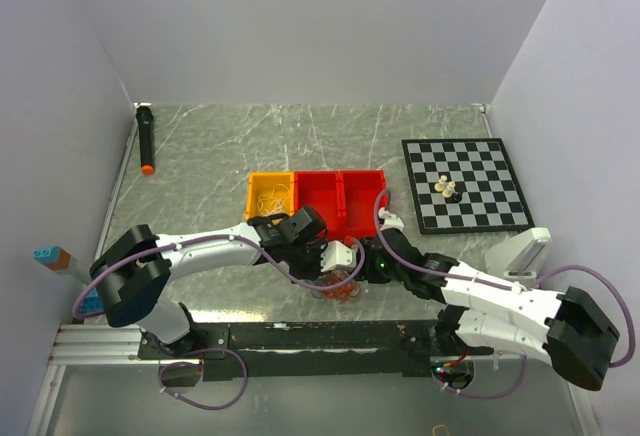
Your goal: Untangle the cables
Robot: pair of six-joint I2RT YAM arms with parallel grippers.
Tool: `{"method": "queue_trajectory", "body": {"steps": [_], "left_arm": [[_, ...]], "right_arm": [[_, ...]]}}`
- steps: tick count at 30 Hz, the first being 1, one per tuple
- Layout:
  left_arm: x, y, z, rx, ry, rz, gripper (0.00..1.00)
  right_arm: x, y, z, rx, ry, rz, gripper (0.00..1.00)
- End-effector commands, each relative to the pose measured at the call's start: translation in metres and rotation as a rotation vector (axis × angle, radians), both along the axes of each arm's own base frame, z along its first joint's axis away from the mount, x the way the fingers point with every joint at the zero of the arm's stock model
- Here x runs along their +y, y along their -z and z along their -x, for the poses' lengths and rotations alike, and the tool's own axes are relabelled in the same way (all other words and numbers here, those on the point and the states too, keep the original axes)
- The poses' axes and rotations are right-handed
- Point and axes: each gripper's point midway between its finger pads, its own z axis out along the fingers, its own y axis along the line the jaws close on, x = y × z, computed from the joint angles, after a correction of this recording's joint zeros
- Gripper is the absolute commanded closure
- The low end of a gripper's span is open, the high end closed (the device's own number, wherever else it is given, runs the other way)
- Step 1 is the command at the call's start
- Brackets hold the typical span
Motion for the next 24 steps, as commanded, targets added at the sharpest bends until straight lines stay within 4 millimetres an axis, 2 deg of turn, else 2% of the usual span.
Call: {"method": "queue_trajectory", "body": {"steps": [1, 8, 14, 18, 24], "left_arm": [[-0.008, -0.011, -0.015, -0.076, -0.054, 0.057, 0.99], [-0.009, -0.011, -0.017, -0.076, -0.061, 0.062, 0.99], [-0.012, -0.011, -0.018, -0.075, -0.057, 0.066, 0.99], [-0.014, -0.012, -0.019, -0.076, -0.060, 0.065, 0.99], [-0.014, -0.013, -0.020, -0.077, -0.065, 0.067, 0.99]], "right_arm": [[0.035, -0.029, -0.016, -0.050, -0.060, -0.144, 0.48], [0.048, -0.026, -0.020, -0.034, -0.085, -0.200, 0.46], [0.053, -0.022, -0.025, -0.029, -0.084, -0.218, 0.50], [0.055, -0.020, -0.026, -0.021, -0.085, -0.211, 0.65], [0.047, -0.014, -0.024, -0.016, -0.064, -0.189, 0.89]]}}
